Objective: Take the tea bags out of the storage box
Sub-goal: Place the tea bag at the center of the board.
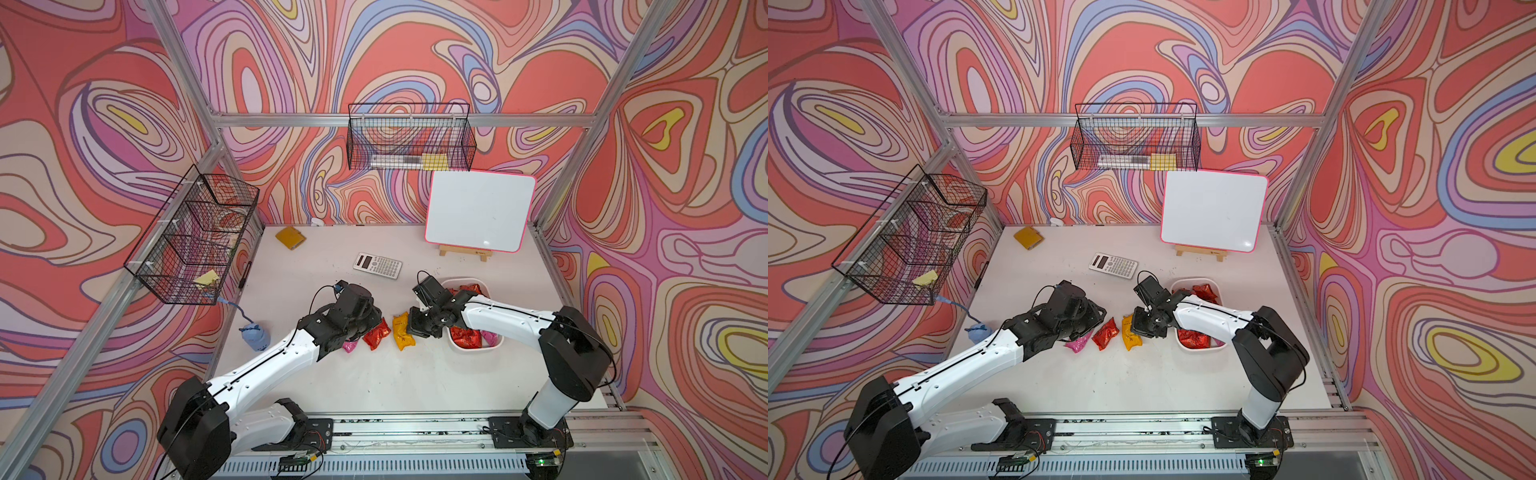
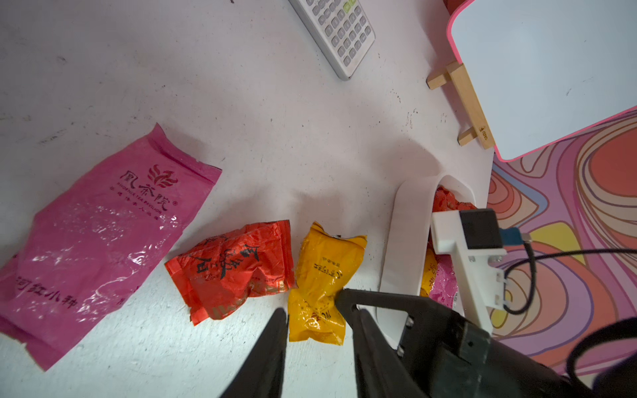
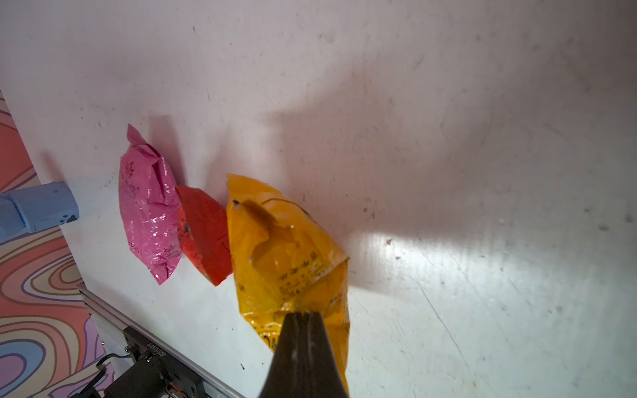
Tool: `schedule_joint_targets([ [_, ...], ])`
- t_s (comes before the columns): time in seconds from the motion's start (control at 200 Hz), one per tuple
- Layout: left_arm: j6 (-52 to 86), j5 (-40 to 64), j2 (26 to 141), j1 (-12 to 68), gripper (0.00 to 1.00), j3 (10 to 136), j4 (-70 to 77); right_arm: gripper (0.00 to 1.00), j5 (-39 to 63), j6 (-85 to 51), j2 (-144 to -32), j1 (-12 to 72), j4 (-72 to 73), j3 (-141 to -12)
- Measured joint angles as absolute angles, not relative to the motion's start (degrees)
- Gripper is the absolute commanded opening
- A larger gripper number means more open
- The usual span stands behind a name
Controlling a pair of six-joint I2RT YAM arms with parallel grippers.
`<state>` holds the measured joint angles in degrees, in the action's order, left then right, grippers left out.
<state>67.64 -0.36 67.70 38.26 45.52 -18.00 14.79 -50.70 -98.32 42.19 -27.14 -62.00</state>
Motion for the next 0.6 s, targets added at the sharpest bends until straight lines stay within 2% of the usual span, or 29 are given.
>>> schedule_joint_targets([
  [0.015,67.48,-0.21,67.70,38.26,0.37,45.58,-18.04,0.00,14.96,-50.72,-98.63,42.19,-26.76,-61.95],
  [0.16,66.83,1.32,67.75,38.26,0.41,46.09,-17.69,0.24,15.44,-50.39,-99.33,42.19,-25.30,-61.67],
  [0.32,65.34,2.72,69.78,38.79,0.46,48.73,-17.47,0.37,11.11,-48.56,-95.74,42.19,-29.15,-62.11],
  [0.411,64.49,3.20,71.85,40.18,0.49,51.96,-17.34,0.38,6.15,-46.81,-91.39,41.91,-34.22,-63.83],
  [0.481,63.68,3.27,74.06,42.33,0.50,55.51,-17.10,0.36,1.61,-46.00,-86.72,41.12,-37.67,-64.75],
  [0.596,62.33,3.77,79.29,46.74,0.51,62.08,-15.92,0.36,-10.22,-45.04,-76.73,39.51,-44.38,-65.78],
])
